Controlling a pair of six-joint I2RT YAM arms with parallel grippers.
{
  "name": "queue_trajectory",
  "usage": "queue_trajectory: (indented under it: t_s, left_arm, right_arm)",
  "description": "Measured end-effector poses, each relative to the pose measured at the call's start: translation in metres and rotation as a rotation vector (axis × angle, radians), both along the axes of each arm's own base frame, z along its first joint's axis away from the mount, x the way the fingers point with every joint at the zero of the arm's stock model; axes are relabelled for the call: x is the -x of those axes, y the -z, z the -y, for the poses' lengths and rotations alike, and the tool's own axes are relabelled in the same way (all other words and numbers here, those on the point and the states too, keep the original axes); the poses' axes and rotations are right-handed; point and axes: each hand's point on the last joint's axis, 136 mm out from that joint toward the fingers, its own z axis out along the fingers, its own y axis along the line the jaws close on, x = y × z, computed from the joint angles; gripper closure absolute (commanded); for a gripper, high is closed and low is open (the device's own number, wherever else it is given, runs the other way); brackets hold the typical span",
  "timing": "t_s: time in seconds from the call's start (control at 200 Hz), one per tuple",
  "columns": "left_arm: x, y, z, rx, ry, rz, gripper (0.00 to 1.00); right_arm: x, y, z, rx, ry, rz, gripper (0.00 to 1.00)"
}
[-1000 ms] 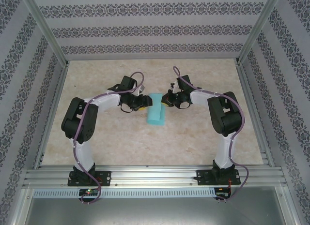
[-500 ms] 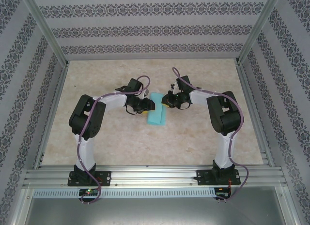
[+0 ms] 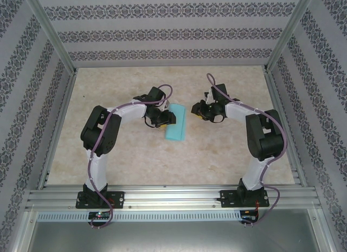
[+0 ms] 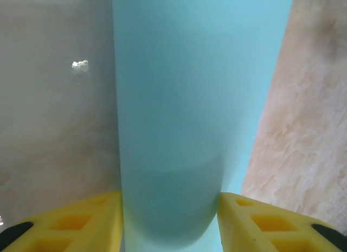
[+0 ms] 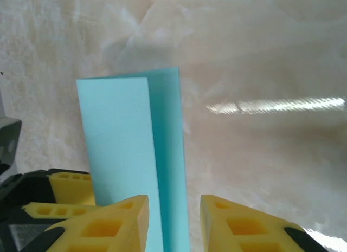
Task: Fold a paper plane with a square sheet of paper (fold left side to right side)
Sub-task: First fold in half a square sheet of paper at the center of the table.
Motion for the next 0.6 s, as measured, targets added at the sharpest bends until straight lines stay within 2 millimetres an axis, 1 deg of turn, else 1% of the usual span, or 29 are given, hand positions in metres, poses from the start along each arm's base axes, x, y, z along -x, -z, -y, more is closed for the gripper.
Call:
queue_trajectory:
  t_s: [0.15,0.235,0.44,0.6]
  left_arm:
    - [0.0,0.002,-0.003,-0.032,-0.007,-0.009,0.47]
    - [0.0,0.003,-0.004,-0.047,-0.011,-0.016,0.46]
    - [0.003,0.004,-0.003,-0.061,-0.015,-0.041,0.44]
    - [0.001,-0.003,0.005,-0.056,-0.008,-0.039,0.44]
  right_arm:
    - [0.012,0.012,0.003,0.014,-0.004,-0.034,0.69]
    - [0.016,0.015,0.004,0.019,-0.005,-0.044,0.69]
    - [0.022,0.015,-0.003,0.02,-0.024,-0.043,0.7]
    - [0.023,0.014,-0.008,0.018,-0.037,-0.035,0.71]
